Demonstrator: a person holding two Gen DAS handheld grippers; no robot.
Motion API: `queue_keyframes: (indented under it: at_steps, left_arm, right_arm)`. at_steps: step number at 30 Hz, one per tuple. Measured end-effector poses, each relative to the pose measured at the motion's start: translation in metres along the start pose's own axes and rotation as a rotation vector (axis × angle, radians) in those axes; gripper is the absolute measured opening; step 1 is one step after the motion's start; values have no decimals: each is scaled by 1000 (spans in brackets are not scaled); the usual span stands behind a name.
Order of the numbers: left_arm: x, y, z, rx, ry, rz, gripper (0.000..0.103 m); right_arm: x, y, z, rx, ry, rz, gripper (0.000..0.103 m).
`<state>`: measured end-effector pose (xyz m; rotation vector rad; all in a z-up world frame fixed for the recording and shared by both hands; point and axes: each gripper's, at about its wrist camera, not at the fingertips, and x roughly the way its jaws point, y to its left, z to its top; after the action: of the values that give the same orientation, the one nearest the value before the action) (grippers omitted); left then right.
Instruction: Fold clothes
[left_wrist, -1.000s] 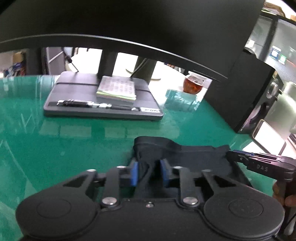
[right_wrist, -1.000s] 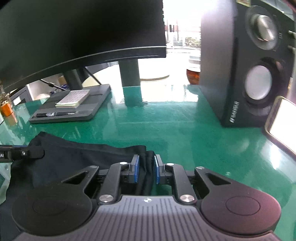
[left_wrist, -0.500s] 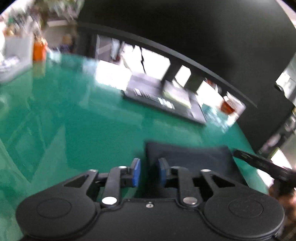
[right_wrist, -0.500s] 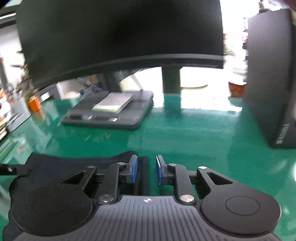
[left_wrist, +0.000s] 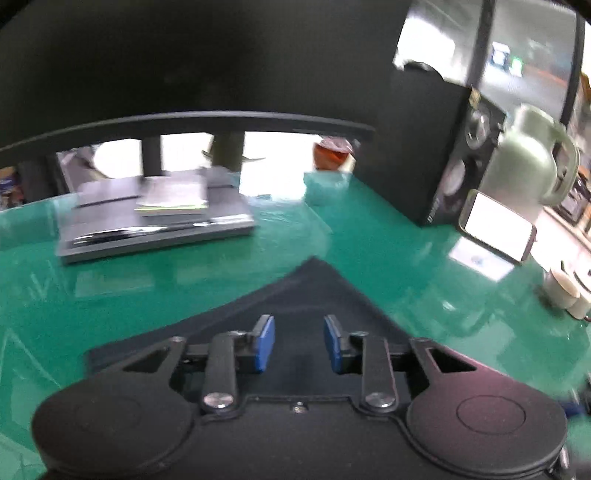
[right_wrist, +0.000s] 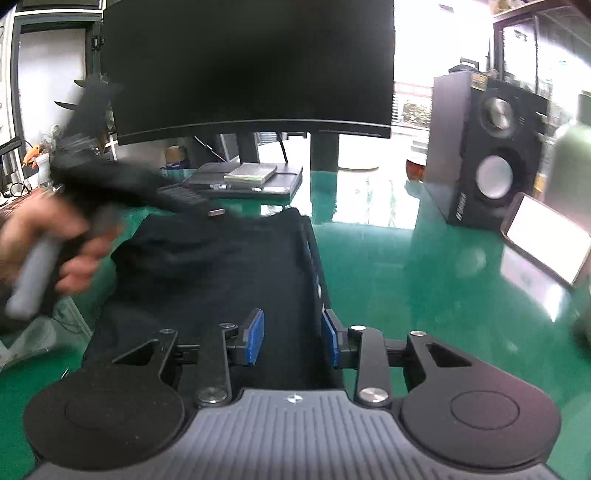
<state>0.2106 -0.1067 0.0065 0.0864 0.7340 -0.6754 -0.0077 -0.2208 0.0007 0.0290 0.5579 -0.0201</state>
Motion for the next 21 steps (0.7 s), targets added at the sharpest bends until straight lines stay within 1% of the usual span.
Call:
queue_keyframes:
  at_steps: [2,3,4,6,8,11,16,21]
  left_arm:
    - [19,-12,8,36,15,17,23]
    - [29,-16,10,54,26,26,23]
    - [37,-19,11,70,36,34,22]
    - [51,-24,13,99,56,48,22]
    - [60,-31,14,128,60,67,22]
    - [65,-35,16,138,73,81,22]
    - [73,-52,19,187,75,136,22]
    - [74,-63,21,203,74,165,23]
  right_arm:
    - [-3,-2,-5,26,11,-15,30]
    - [-2,-3,-8,37,20,-21,23]
    - [-2,-4,-10,39,25,-20,18]
    - [1,-4,-13,37,34,-10,12]
    - [8,-5,-15,37,55,-15,11]
    - [9,-6,-17,28,62,-14,11]
    - [-3,-8,-28,42,54,-5,11]
    - [-11,-9,-36,51,39,3,11]
